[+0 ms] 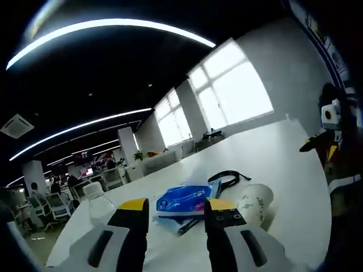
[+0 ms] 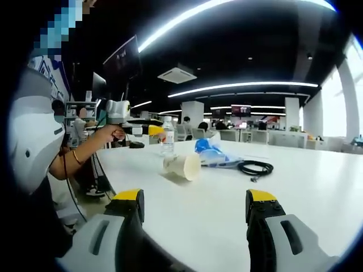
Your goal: Arrange the tabletop items into an orderly group along one side of the table until the central work area is clear of visible clutter.
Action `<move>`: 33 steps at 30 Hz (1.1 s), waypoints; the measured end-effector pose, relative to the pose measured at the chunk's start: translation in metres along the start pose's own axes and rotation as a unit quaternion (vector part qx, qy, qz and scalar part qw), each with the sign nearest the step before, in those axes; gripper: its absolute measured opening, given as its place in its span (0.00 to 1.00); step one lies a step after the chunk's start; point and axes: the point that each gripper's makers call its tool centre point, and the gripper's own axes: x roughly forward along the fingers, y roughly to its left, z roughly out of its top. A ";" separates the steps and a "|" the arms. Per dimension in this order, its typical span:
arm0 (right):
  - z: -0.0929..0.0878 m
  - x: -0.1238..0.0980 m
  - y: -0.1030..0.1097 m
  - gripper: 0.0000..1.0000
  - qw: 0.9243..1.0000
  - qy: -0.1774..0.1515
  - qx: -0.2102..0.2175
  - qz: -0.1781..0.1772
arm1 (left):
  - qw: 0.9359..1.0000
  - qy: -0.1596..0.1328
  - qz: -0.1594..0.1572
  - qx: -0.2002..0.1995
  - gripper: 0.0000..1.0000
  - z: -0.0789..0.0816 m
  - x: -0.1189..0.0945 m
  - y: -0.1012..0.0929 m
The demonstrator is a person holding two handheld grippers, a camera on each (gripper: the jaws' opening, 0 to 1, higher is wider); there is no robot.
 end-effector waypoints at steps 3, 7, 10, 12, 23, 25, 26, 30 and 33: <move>-0.002 -0.002 -0.001 0.70 1.000 0.001 0.002 -0.002 | 0.999 -0.002 -0.038 -0.006 0.49 0.014 0.001 -0.018; -0.003 -0.004 -0.002 0.70 1.000 0.001 0.004 -0.004 | 0.998 0.003 -0.064 0.004 0.49 0.021 0.001 -0.030; -0.003 -0.004 -0.002 0.70 1.000 0.000 0.004 -0.005 | 0.997 0.005 -0.072 0.010 0.49 0.022 0.001 -0.033; -0.003 -0.004 -0.003 0.70 1.000 0.001 0.004 -0.005 | 0.997 0.007 -0.078 0.016 0.49 0.023 0.001 -0.035; -0.007 -0.005 -0.004 0.70 1.000 0.001 0.010 -0.007 | 0.973 0.050 -0.215 0.059 0.49 0.030 0.003 -0.100; -0.008 -0.006 -0.005 0.70 1.000 0.001 0.012 -0.009 | 0.962 0.081 -0.246 0.083 0.49 0.019 0.007 -0.120; -0.009 -0.006 -0.006 0.70 1.000 0.002 0.013 -0.009 | 0.955 0.099 -0.263 0.097 0.49 0.011 0.010 -0.133; -0.011 -0.008 -0.009 0.70 1.000 0.003 0.016 -0.014 | 0.946 0.117 -0.280 0.110 0.49 0.000 0.013 -0.147; -0.012 -0.009 -0.011 0.70 1.000 0.004 0.017 -0.017 | 0.942 0.124 -0.290 0.113 0.49 -0.003 0.014 -0.153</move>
